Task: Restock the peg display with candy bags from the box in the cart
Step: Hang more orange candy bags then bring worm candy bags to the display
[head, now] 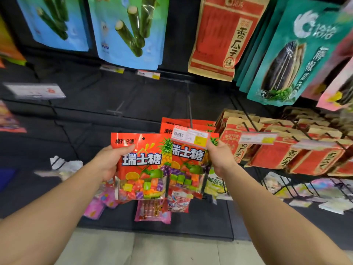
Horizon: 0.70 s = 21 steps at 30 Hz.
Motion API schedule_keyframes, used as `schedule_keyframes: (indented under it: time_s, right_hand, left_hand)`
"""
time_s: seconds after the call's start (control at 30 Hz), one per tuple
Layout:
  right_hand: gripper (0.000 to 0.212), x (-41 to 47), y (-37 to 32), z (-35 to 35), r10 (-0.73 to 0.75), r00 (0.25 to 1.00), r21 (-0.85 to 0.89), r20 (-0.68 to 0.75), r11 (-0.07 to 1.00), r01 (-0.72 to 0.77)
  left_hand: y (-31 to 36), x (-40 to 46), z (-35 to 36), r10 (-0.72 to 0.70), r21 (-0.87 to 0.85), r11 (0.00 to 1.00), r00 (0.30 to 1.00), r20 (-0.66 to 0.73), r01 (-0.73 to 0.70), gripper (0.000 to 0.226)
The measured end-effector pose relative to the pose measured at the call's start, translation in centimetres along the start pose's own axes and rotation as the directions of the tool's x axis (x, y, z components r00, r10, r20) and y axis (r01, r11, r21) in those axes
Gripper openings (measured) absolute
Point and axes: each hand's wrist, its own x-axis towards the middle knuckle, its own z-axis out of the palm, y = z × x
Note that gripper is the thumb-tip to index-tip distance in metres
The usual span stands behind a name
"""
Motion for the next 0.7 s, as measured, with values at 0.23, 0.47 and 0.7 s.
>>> schedule_keyframes:
  time_s: [0.23,0.47,0.7]
  right_hand:
    - [0.009,0.9,-1.0,0.2,-0.056,0.998,-0.060,0.002,0.997,0.056]
    - [0.011,0.9,-0.8,-0.1,-0.041,0.997,-0.096,0.060,0.994,0.046]
    - [0.038,1.8,-0.2,0.1,0.014,1.000,-0.024,-0.014,1.000,-0.015]
  left_hand:
    - [0.0,0.0,-0.2,-0.013,0.047,0.999,0.999,-0.034,0.015,0.060]
    - [-0.4,0.5,-0.4,-0.032,0.071,0.997,0.999,-0.035,0.035,0.050]
    - [-0.2,1.1,0.0,-0.038,0.047,0.998,0.999,0.000,0.038,0.049]
